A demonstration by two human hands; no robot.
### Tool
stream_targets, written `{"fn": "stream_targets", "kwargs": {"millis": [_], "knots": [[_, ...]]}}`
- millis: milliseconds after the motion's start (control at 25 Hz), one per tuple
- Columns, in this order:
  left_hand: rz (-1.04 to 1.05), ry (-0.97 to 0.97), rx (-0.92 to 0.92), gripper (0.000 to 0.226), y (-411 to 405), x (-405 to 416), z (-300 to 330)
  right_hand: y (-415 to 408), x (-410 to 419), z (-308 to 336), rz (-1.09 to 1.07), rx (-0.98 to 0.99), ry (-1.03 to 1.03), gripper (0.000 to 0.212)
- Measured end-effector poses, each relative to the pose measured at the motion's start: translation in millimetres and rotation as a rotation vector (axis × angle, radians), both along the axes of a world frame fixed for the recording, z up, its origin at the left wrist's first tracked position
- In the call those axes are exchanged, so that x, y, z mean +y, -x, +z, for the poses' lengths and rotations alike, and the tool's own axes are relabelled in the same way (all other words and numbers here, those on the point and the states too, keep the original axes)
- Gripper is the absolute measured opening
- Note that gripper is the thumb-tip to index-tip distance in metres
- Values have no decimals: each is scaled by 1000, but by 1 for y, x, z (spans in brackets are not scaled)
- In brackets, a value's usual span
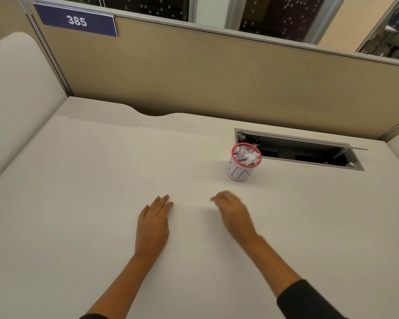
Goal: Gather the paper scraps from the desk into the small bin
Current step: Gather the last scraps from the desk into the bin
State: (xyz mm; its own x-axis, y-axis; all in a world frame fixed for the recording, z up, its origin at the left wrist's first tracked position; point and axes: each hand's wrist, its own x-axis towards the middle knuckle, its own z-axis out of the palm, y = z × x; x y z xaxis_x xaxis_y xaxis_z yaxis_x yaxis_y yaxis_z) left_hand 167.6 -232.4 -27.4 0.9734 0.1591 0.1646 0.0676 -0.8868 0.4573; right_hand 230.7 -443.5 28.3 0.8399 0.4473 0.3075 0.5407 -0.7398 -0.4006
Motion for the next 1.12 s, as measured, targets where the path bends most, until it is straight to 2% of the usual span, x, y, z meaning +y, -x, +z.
{"fn": "stream_targets", "kwargs": {"millis": [120, 240, 320, 480, 680, 840, 960, 1120], "knots": [[3, 7, 5, 47, -1, 0, -1, -63, -24, 46, -278, -114, -227, 15], [4, 7, 10, 47, -1, 0, -1, -117, -45, 80, -404, -109, -298, 15], [7, 12, 12, 48, -2, 0, 0, -140, -47, 89, -424, -16, -235, 15], [7, 22, 9, 49, -1, 0, -1, -158, -45, 90, -333, 217, -17, 18], [6, 20, 9, 48, -2, 0, -3, -158, -59, 101, -423, 98, -130, 15], [6, 18, 3, 48, -2, 0, -4, -136, -63, 96, -434, 86, -158, 17], [7, 17, 3, 48, -2, 0, -4, -121, -58, 84, -423, 144, -123, 18], [8, 25, 8, 48, -2, 0, -3, -126, -44, 80, -458, 267, -11, 36]]}}
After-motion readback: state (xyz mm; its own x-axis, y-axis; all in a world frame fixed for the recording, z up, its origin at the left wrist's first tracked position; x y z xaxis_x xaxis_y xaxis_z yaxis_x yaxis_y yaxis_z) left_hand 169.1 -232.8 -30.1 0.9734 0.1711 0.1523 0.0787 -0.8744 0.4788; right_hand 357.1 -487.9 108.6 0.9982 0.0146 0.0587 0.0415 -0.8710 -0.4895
